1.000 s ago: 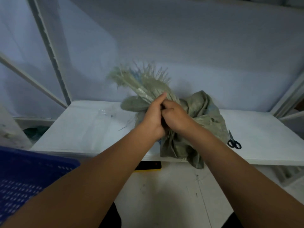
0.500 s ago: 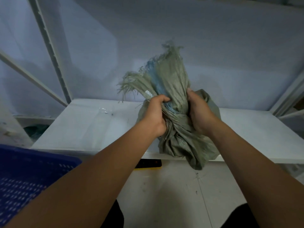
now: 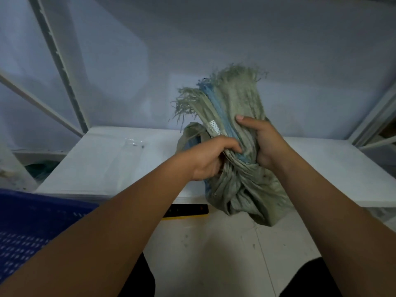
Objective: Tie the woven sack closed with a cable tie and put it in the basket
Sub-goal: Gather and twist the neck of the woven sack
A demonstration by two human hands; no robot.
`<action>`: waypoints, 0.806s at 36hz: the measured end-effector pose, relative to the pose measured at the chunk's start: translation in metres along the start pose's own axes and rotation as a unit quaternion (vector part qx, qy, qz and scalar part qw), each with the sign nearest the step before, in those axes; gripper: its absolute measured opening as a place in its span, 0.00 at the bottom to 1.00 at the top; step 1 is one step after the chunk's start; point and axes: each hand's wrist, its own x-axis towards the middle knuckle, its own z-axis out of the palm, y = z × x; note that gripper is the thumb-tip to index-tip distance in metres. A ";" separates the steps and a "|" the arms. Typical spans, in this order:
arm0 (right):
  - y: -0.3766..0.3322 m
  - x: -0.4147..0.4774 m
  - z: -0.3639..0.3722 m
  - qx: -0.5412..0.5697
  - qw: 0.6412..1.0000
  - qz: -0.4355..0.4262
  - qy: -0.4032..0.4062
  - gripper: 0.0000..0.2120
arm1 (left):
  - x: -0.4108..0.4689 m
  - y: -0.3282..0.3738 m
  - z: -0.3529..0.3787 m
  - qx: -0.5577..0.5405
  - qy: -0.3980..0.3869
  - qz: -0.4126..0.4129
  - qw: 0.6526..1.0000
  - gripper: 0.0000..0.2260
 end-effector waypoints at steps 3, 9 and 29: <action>0.002 0.001 -0.001 -0.038 0.998 0.033 -0.023 0.13 | -0.001 -0.005 0.003 0.057 -0.032 -0.032 0.997 0.16; 0.009 0.008 -0.001 -0.096 0.994 0.059 -0.016 0.16 | 0.002 -0.015 0.010 0.160 -0.049 -0.053 0.985 0.21; 0.018 0.003 0.008 -0.093 0.992 0.042 -0.068 0.39 | 0.030 -0.011 -0.002 -0.062 0.243 0.161 0.955 0.18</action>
